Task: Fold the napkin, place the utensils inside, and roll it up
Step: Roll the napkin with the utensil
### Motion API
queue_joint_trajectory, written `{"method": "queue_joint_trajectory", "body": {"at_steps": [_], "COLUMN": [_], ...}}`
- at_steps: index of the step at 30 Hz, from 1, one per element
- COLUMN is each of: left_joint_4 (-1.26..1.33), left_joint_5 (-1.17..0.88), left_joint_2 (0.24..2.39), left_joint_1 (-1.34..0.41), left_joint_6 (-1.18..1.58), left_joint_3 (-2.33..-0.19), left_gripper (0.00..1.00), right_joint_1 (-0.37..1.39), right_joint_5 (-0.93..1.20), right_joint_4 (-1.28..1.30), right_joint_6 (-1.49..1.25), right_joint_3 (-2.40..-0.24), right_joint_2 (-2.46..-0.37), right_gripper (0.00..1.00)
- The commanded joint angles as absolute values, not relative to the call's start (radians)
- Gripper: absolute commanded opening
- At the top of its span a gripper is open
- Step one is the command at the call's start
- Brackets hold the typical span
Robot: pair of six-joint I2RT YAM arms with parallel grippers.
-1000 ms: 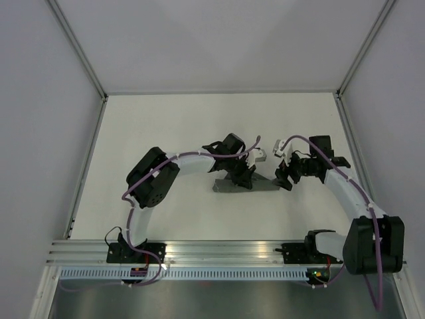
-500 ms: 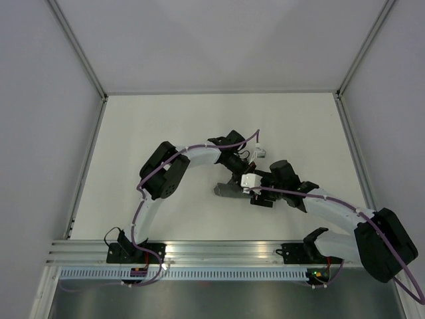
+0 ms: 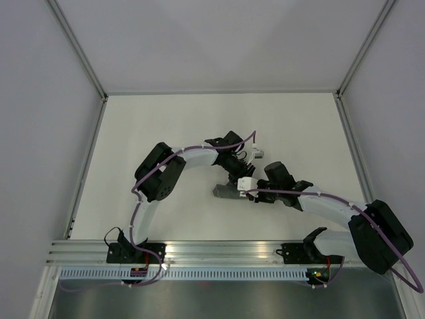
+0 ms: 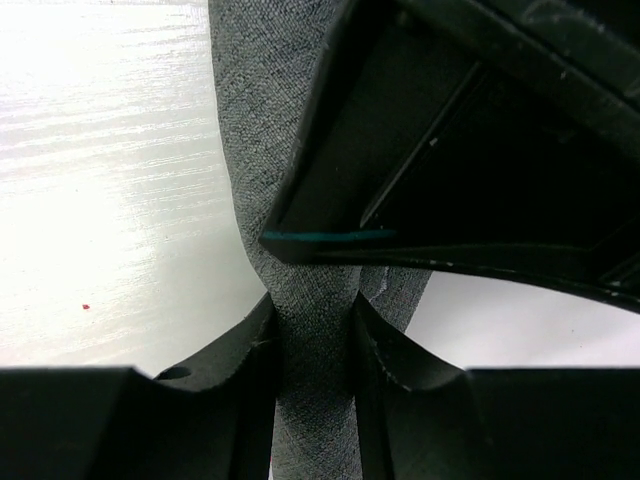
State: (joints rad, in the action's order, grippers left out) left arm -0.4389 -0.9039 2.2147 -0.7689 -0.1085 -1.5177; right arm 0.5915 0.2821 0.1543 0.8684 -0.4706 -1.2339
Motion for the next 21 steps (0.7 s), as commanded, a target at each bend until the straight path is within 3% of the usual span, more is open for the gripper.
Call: {"method": "queue_joint_trajectory", "body": {"at_steps": [1, 9, 17, 21], "left_joint_4": [-0.341, -0.207, 0.033, 0.161], "left_joint_5": [-0.706, -0.434, -0.103, -0.051], "left_joint_2": [2.090, 1.907, 1.649, 1.525], "left_joint_1": [-0.741, -0.713, -0.701, -0.701], "left_joint_6": [-0.035, 0.040, 0.107, 0.127], "left_joint_3": [-1.465, -1.385, -1.096, -0.961], "left_gripper": [0.51, 0.55, 0.57, 0.57], "right_joint_1": [0.588, 0.589, 0.525, 0.466], "right_joint_5": [0.281, 0.308, 0.425, 0.508], "right_joint_4": [0.227, 0.301, 0.477, 0.653], "right_joint_6": [0.887, 0.888, 0.925, 0.982], "right_joint_3": [-0.509, -0.563, -0.711, -0.837], "right_joint_2": [-1.258, -1.310, -1.462, -1.584], "right_gripper": [0.29, 0.27, 0.26, 0.26]}}
